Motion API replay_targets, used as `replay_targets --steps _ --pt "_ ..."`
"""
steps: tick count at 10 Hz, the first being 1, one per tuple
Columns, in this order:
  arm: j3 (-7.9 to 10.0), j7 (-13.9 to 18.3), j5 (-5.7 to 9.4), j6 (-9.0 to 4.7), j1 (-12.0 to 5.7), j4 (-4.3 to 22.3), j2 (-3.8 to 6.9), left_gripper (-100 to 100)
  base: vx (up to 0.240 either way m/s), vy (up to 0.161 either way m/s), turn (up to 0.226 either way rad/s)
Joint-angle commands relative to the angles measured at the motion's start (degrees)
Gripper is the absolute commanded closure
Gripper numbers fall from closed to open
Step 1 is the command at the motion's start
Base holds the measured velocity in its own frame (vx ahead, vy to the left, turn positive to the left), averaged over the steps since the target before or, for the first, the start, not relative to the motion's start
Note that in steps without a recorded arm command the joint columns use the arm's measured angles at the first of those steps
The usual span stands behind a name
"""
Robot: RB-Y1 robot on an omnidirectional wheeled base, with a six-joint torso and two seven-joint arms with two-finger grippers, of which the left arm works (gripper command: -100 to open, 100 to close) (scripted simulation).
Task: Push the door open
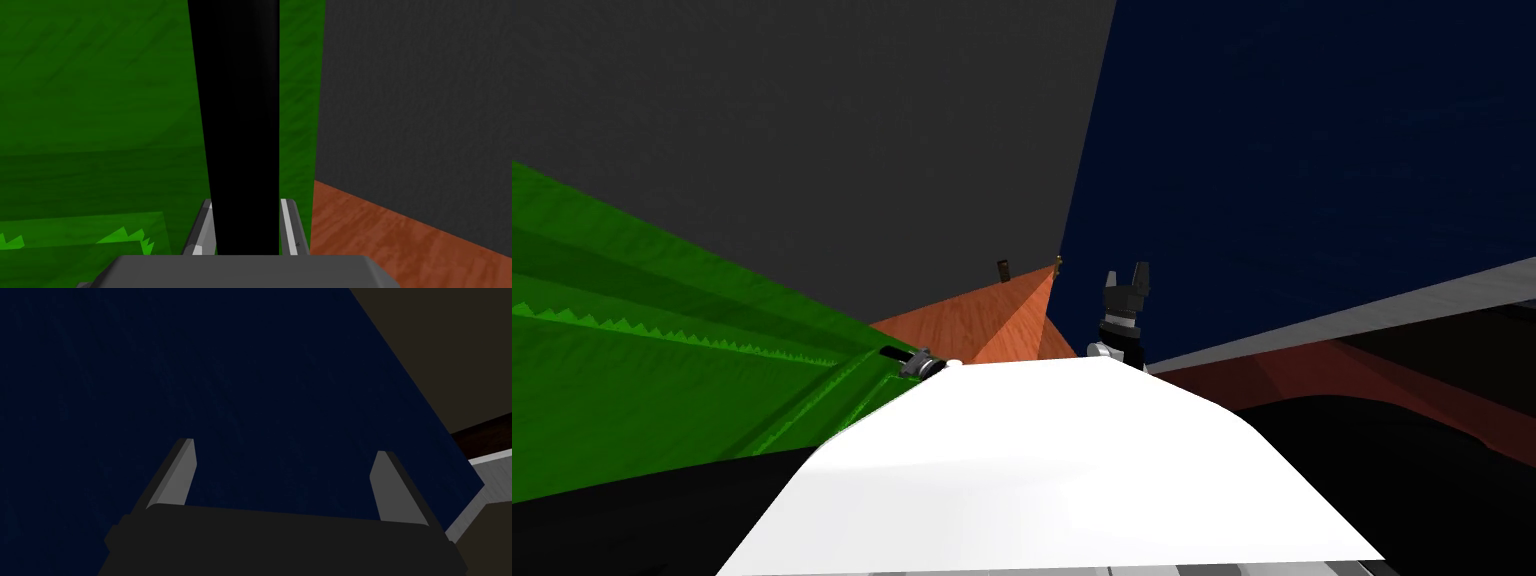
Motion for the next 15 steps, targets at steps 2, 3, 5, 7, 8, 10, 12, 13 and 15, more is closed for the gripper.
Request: replay_targets --steps 2,3,5,7,8,10,12,13,15 --pt "2.73 -1.0 2.66 -0.33 2.52 -2.5 0.14 100 0.125 0.103 -0.100" --pt "3.29 -1.3 3.30 -0.37 2.97 -3.0 0.00 100 0.128 0.109 -0.067" --pt "4.38 -1.7 4.55 -0.43 3.85 -3.9 -0.29 100 0.068 0.078 -0.041" --pt "5.86 -2.4 6.24 -0.52 5.04 -5.2 -0.84 100 0.137 0.110 -0.092" --pt "6.73 -2.7 7.25 -0.57 5.74 -6.0 -1.24 100 0.119 0.112 -0.059" --pt "7.10 -2.9 7.67 -0.59 6.04 -6.3 -1.43 100 0.078 0.073 -0.017" --pt "7.80 -3.2 8.47 -0.63 6.60 -6.9 -1.83 100 0.086 0.059 -0.041" --pt "8.68 -3.5 9.49 -0.68 7.32 -7.7 -2.43 100 0.125 0.080 -0.053" --pt "9.26 -3.6 9.87 -0.82 7.08 -7.1 -0.52 100 0.073 0.074 0.023"
